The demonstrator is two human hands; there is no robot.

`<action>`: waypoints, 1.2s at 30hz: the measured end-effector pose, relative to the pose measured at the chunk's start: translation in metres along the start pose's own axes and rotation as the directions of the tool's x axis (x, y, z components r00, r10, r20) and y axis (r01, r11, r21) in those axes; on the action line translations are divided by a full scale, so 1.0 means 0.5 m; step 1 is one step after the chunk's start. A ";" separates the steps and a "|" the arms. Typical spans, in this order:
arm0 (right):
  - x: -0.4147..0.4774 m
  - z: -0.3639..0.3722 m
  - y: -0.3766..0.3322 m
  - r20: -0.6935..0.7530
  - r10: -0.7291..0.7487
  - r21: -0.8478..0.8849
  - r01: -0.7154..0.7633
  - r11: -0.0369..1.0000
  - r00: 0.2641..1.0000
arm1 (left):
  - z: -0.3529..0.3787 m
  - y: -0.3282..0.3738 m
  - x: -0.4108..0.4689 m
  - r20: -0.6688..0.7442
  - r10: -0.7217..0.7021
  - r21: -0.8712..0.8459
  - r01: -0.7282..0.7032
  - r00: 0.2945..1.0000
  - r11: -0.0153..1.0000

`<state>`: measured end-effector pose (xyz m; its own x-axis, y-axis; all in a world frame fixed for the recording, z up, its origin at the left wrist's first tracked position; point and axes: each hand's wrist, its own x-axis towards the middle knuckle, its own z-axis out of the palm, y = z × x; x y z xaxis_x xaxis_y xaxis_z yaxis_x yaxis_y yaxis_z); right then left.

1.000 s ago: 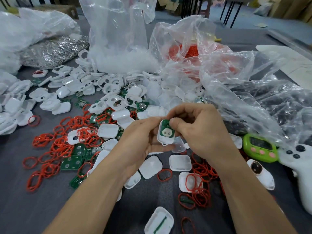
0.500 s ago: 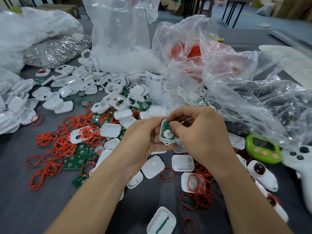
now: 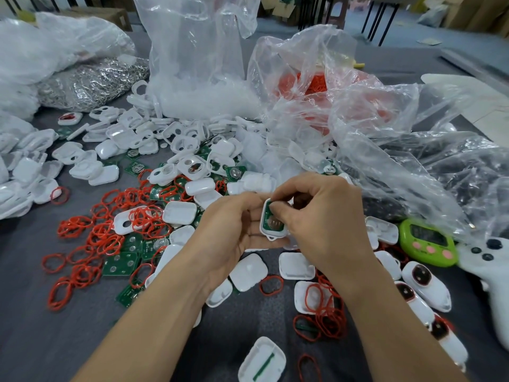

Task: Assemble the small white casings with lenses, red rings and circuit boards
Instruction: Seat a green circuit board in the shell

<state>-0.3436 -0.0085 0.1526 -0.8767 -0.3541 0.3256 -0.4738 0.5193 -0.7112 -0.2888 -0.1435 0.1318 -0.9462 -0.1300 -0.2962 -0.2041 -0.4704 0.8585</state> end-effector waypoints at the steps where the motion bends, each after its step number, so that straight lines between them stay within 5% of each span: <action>1: 0.000 0.000 0.000 0.002 0.005 -0.004 -0.005 1.000 1.000 | 0.000 0.000 -0.001 0.015 0.003 0.007 -0.003 1.000 1.000; 18: 0.001 0.000 0.005 -0.003 0.031 0.016 -0.031 0.999 0.999 | -0.008 -0.011 0.002 0.048 0.064 0.098 -0.068 0.997 0.993; 36: 0.013 -0.004 0.014 0.031 0.251 0.191 -0.252 0.949 0.968 | -0.006 -0.010 0.006 0.063 0.044 0.096 -0.050 0.997 0.994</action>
<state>-0.3530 -0.0056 0.1509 -0.9645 -0.2363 0.1177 -0.2130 0.4330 -0.8759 -0.2899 -0.1443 0.1255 -0.9681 -0.0956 -0.2316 -0.1800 -0.3778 0.9082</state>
